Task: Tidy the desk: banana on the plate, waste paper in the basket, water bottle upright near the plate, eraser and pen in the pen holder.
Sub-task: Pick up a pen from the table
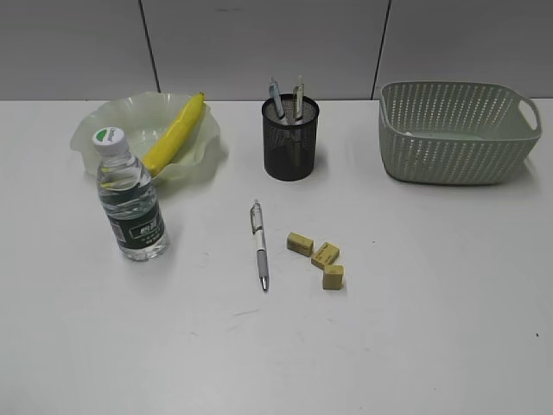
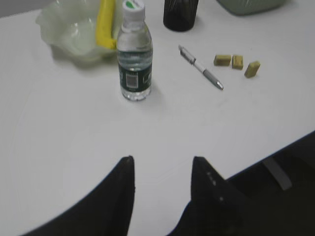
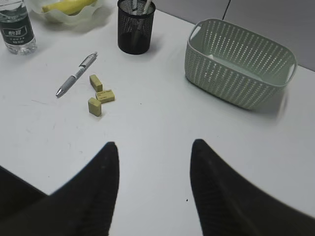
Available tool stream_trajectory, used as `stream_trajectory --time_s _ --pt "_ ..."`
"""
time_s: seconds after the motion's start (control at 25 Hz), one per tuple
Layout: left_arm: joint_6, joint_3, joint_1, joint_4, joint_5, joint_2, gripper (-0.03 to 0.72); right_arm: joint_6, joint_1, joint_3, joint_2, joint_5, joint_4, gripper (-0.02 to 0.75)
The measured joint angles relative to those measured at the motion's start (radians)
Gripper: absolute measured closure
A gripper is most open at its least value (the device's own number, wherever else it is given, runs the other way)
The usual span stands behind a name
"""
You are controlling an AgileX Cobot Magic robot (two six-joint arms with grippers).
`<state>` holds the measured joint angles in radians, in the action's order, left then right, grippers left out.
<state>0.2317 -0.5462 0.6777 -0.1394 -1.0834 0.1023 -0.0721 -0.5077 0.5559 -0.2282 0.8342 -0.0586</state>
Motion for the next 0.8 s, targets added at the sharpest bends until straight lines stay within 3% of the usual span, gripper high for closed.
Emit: stream_trajectory --time_s 0.24,0.56,0.8 --pt "0.0 0.006 0.0 -0.001 0.015 -0.109 0.398 -0.067 0.0 0.141 -0.382 -0.057 0.014 0.354" --pt "0.0 0.006 0.001 -0.002 0.015 -0.109 0.398 -0.079 -0.002 0.519 -0.987 -0.006 0.134 0.354" --pt "0.0 0.006 0.001 -0.002 0.015 -0.109 0.4 -0.009 -0.117 0.799 -1.36 0.099 0.087 0.354"
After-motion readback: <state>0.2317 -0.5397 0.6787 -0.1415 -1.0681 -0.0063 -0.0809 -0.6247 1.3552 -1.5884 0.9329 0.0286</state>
